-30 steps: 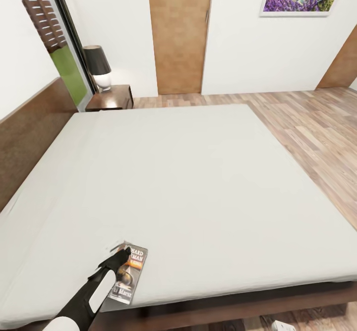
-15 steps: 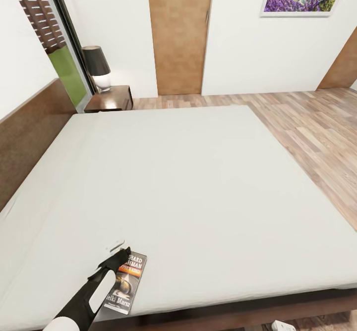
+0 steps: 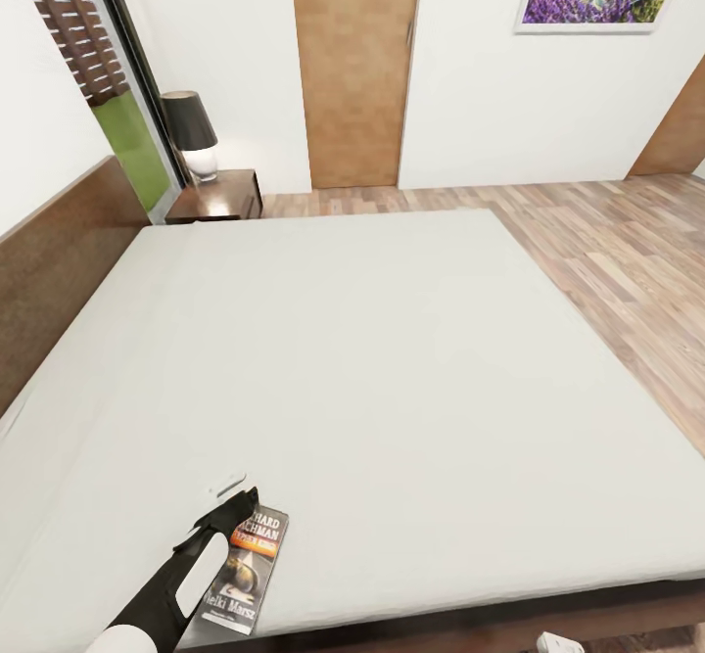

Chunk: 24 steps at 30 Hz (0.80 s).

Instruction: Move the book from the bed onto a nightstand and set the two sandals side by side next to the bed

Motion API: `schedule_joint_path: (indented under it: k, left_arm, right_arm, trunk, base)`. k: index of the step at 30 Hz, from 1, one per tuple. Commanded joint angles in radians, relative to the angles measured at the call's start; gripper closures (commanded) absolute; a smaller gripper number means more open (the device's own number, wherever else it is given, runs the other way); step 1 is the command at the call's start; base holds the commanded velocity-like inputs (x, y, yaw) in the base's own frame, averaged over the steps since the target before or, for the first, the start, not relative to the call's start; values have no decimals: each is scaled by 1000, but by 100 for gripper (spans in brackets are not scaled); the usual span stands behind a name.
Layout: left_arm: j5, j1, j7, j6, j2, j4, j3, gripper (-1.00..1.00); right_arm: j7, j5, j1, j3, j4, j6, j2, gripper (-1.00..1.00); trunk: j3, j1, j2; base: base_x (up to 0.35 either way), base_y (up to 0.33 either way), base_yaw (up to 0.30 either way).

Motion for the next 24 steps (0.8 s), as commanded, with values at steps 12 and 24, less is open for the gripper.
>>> schedule_joint_path:
  k: [12, 24]
  left_arm:
    - [6, 0, 9, 1, 2, -2, -7, -100]
    - [2, 0, 13, 4, 0, -21, -17, -100]
  right_arm:
    - [4, -2, 0, -4, 0, 4, 0, -100]
    - [4, -2, 0, -4, 0, 4, 0, -100]
  trunk:
    - [-1, 0, 0]
    - [-1, 0, 0]
  base:
    - [7, 0, 0]
    - [0, 0, 0]
